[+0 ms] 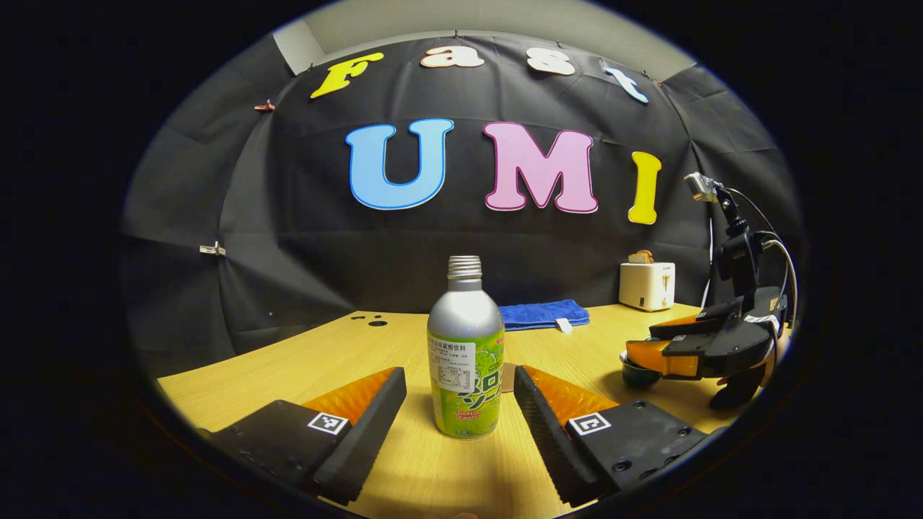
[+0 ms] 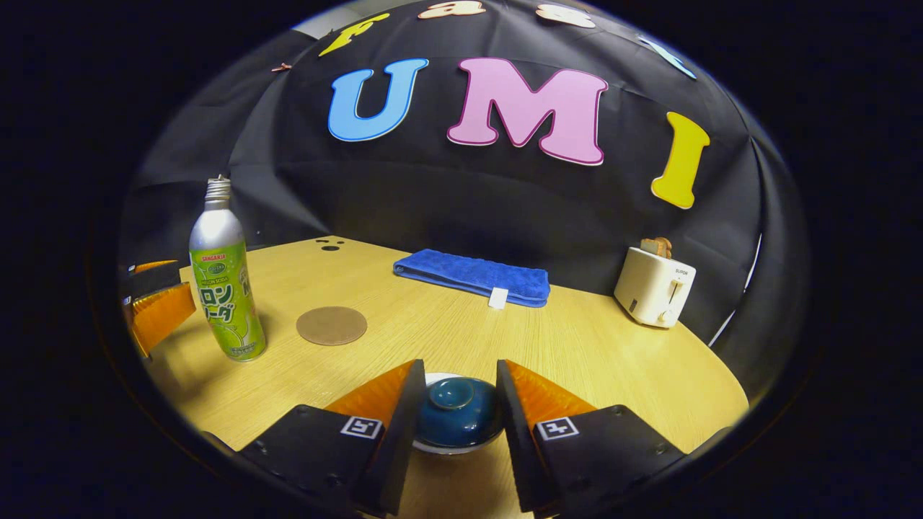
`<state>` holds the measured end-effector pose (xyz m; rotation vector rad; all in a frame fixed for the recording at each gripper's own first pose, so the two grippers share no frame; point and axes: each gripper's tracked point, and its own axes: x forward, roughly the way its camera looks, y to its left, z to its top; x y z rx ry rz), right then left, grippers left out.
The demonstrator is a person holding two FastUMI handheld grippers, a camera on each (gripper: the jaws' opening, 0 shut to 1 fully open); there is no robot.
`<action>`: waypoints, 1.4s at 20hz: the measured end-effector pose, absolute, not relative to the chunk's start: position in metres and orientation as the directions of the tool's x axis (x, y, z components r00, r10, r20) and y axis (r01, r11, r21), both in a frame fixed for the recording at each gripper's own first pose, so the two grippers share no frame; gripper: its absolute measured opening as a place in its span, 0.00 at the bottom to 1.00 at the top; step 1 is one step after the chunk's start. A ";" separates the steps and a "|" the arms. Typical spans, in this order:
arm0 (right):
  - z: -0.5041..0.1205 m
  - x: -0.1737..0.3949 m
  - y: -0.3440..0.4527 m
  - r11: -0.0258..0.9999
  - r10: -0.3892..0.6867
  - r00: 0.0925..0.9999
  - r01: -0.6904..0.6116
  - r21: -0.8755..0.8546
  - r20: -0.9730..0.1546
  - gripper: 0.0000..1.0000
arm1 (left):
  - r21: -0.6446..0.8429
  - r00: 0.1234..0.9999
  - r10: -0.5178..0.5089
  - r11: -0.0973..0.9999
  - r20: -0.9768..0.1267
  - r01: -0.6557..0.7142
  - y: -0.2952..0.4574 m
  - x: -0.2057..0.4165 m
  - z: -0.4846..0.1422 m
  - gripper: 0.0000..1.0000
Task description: Open the teacup lid with one hand, grasp the water bottle and pour water into the teacup with the other hand; after pouring, place the water bottle on the coaster and then close the teacup lid.
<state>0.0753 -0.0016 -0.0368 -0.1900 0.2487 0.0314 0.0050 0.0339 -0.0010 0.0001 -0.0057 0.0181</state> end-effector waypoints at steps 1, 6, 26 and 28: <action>-0.037 0.076 -0.001 0.982 0.005 0.969 -0.052 -0.184 -0.246 0.62 | 0.000 1.000 0.018 1.000 0.006 -0.018 0.034 0.005 0.000 0.95; -0.035 0.077 0.002 0.977 0.013 0.970 -0.065 -0.204 -0.244 0.35 | 0.000 1.000 0.017 1.000 0.005 -0.017 0.034 0.005 -0.001 0.95; 0.022 0.025 -0.045 1.000 0.012 0.999 -0.013 -0.024 -0.044 0.29 | 0.003 0.999 -0.035 0.999 0.007 0.034 0.033 0.052 0.000 0.95; 0.008 0.023 -0.055 1.000 -0.002 0.998 0.002 -0.007 -0.063 0.29 | 0.004 0.999 -0.054 0.999 0.008 0.054 0.030 0.064 0.001 0.95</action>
